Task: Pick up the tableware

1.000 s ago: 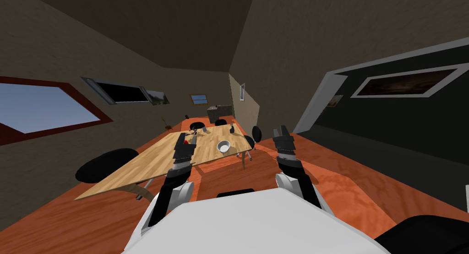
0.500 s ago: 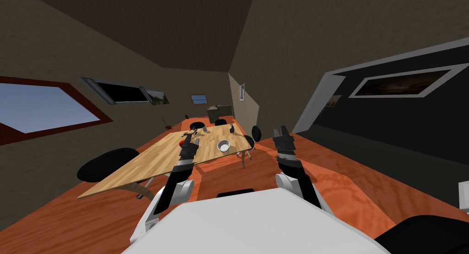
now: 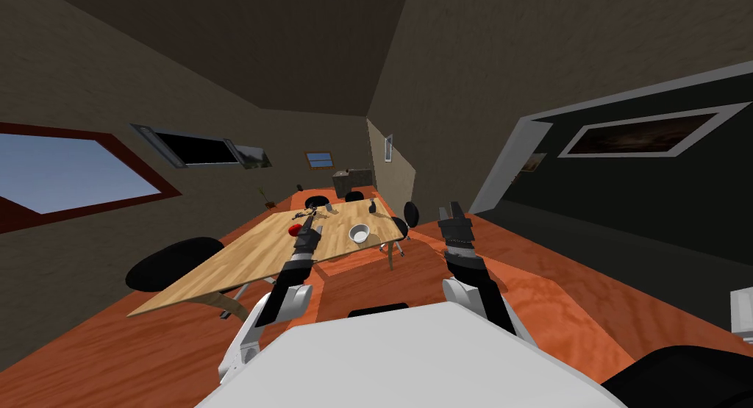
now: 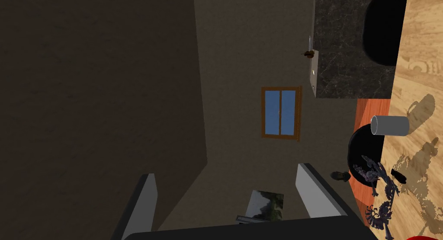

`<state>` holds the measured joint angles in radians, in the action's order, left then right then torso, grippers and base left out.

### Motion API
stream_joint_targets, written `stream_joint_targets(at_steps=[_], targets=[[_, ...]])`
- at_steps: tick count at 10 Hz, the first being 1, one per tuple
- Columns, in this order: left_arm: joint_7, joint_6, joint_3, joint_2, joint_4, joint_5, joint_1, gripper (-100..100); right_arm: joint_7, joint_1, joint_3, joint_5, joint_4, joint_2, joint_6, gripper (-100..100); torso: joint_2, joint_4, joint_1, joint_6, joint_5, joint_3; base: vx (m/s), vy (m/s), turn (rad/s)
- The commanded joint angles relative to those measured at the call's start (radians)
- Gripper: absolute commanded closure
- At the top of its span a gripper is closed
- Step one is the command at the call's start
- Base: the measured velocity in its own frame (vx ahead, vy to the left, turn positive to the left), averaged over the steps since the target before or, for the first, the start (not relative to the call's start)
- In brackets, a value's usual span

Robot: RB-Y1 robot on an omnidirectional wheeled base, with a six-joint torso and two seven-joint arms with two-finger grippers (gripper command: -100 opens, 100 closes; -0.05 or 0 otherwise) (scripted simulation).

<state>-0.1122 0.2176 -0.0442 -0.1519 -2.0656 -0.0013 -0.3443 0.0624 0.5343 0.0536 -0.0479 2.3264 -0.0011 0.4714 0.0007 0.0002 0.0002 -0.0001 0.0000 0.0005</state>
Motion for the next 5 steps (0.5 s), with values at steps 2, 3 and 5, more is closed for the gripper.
stream_joint_targets(at_steps=[2,3,5], targets=[[-0.002,-0.069,-0.004,-0.003,0.023,-0.005,0.021,-100,0.000,0.000,0.000,0.000,0.000,0.000,0.000,0,0.000,0.000,0.000,0.000,0.000,0.000,-0.013,0.001,-0.002],[-0.005,-0.098,-0.008,-0.007,0.047,-0.007,0.041,-100,0.000,0.000,0.000,0.000,0.000,0.000,0.000,0,0.000,0.000,0.000,0.000,0.000,0.000,-0.013,-0.003,-0.001],[-0.008,-0.153,-0.013,-0.009,0.071,-0.010,0.061,-100,0.000,0.000,0.000,0.000,0.000,0.000,0.000,0,0.000,0.000,0.000,0.000,0.000,0.000,-0.010,-0.003,-0.001]])
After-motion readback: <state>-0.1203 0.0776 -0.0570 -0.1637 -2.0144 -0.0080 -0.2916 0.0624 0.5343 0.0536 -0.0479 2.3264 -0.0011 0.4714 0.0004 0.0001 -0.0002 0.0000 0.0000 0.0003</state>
